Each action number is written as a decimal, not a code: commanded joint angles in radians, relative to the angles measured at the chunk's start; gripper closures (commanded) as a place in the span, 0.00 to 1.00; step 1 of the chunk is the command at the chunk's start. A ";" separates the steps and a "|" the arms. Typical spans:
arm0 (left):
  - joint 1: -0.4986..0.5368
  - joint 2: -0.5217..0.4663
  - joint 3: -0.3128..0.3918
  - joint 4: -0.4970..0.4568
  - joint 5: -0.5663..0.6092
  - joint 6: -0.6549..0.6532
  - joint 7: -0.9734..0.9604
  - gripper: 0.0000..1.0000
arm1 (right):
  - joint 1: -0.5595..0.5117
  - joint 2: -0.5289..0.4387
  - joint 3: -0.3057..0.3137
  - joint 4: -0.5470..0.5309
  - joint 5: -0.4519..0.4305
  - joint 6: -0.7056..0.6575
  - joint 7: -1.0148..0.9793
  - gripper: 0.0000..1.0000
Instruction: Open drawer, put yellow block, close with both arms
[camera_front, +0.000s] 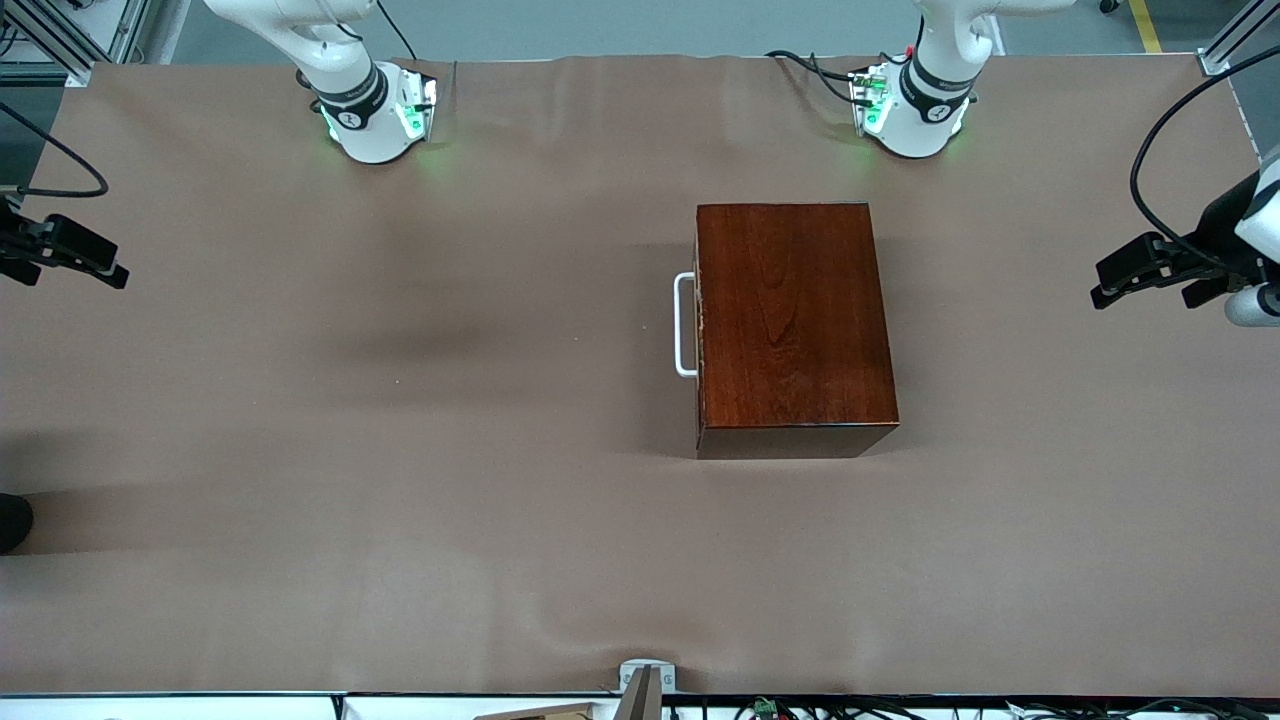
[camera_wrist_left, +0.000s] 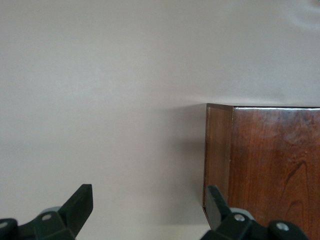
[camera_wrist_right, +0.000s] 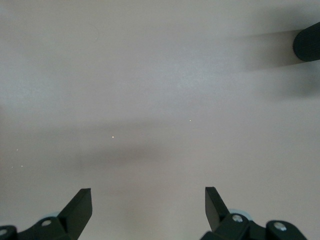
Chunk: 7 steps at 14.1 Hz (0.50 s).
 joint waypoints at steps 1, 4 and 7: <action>-0.004 -0.028 -0.002 -0.031 -0.003 0.006 0.035 0.00 | -0.005 0.008 0.003 0.020 -0.011 -0.006 -0.002 0.00; -0.004 -0.028 -0.014 -0.031 -0.002 0.006 0.045 0.00 | -0.005 0.009 0.003 0.020 -0.011 -0.006 -0.002 0.00; -0.004 -0.028 -0.015 -0.029 -0.002 0.005 0.052 0.00 | -0.005 0.009 0.003 0.020 -0.011 -0.006 -0.002 0.00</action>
